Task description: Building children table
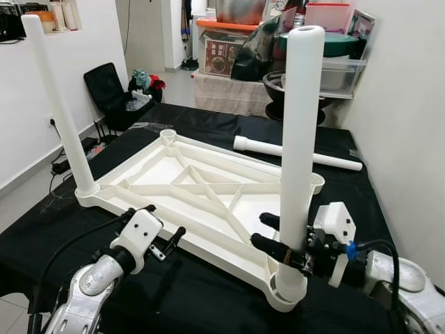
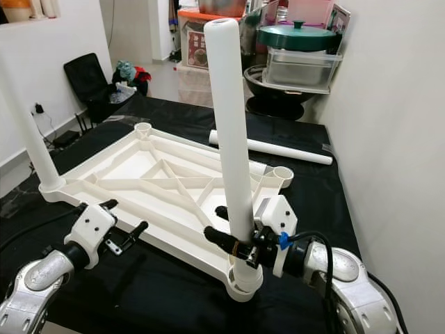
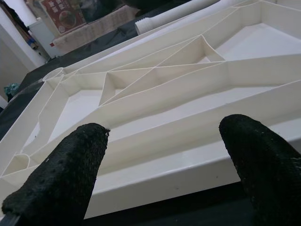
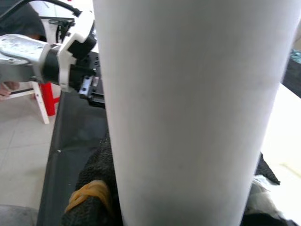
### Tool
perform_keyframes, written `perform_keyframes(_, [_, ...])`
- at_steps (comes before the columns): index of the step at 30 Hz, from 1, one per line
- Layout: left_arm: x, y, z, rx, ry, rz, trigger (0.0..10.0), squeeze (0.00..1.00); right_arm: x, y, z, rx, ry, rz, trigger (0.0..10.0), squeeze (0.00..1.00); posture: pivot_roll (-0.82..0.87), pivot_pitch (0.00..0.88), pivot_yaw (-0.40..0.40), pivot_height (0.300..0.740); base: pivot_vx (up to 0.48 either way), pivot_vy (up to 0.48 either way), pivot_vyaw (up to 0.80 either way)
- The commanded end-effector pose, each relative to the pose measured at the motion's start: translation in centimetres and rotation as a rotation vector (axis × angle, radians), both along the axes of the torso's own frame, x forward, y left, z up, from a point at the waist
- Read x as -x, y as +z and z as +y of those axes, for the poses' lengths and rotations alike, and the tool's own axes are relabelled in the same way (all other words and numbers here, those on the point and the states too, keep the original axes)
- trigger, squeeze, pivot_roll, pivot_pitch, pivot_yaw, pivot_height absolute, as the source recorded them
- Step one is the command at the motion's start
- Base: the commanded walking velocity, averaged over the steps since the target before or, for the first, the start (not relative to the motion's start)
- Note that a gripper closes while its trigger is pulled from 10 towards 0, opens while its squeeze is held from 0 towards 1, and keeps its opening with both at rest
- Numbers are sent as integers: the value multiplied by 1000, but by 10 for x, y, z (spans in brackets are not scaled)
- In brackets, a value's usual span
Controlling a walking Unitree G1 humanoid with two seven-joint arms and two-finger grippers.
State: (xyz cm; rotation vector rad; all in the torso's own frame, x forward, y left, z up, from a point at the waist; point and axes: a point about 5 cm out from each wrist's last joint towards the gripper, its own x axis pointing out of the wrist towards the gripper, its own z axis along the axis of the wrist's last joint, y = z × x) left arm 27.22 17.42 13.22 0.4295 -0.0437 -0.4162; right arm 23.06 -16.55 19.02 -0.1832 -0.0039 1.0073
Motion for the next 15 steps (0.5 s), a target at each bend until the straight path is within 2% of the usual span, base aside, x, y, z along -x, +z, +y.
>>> perform_keyframes(1, [-1, -3, -3, -5, -1, 17, 10000, 0, 4, -5, 4, 3, 26, 26, 10000, 0, 52, 0, -72, 740, 0, 0, 0])
perform_keyframes(4, [-4, -2, -6, 0, -5, 12, 10000, 0, 8, -10, 11, -13, 48, 41, 10000, 0, 54, 0, -72, 740, 0, 0, 0])
perform_keyframes(15, [-8, -2, -2, 14, 7, 16, 10000, 0, 12, -13, 18, -77, 66, 67, 10000, 0, 56, 0, -68, 740, 0, 0, 0])
